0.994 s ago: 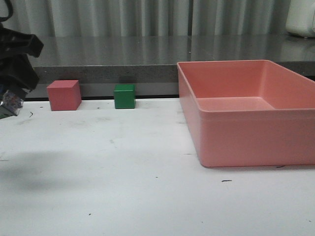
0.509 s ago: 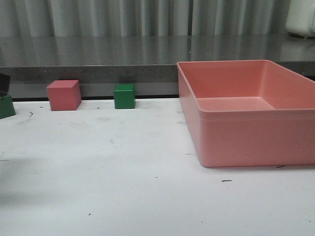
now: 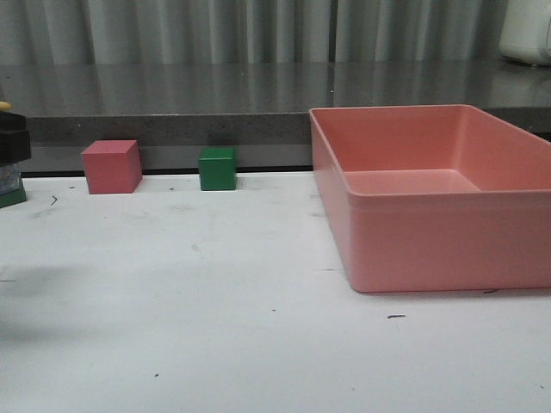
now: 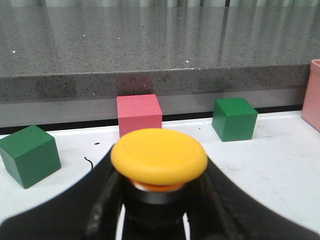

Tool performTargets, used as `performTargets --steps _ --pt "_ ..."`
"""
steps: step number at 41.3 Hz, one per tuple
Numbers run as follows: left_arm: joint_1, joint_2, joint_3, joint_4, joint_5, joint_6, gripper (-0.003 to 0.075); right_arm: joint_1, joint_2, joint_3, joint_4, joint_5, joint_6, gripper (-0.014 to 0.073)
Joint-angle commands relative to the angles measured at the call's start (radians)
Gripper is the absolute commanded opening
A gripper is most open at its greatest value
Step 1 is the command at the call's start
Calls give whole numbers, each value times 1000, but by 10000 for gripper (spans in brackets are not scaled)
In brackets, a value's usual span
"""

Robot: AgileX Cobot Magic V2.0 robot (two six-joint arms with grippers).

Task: Place and stand button with both arms
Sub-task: 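Lift the button with the left gripper toward the green cube at the table edge, then lower the button upright onto the table beside the green cube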

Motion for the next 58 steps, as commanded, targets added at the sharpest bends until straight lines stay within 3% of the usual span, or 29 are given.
performTargets --steps 1,4,31,46,58 --pt "1 44 -15 14 -225 -20 43 -7 3 -26 -7 -65 -8 447" --pt "1 93 -19 18 -285 -20 43 -7 3 -26 -7 -65 -8 447" --pt "1 282 -137 27 -285 -48 43 -7 3 -26 -7 -65 -8 447" --pt "1 284 -137 36 -204 -48 46 -7 3 -26 -7 -65 -8 447" --pt "1 284 -127 38 -147 -48 142 -7 3 -26 -7 -65 -8 447"
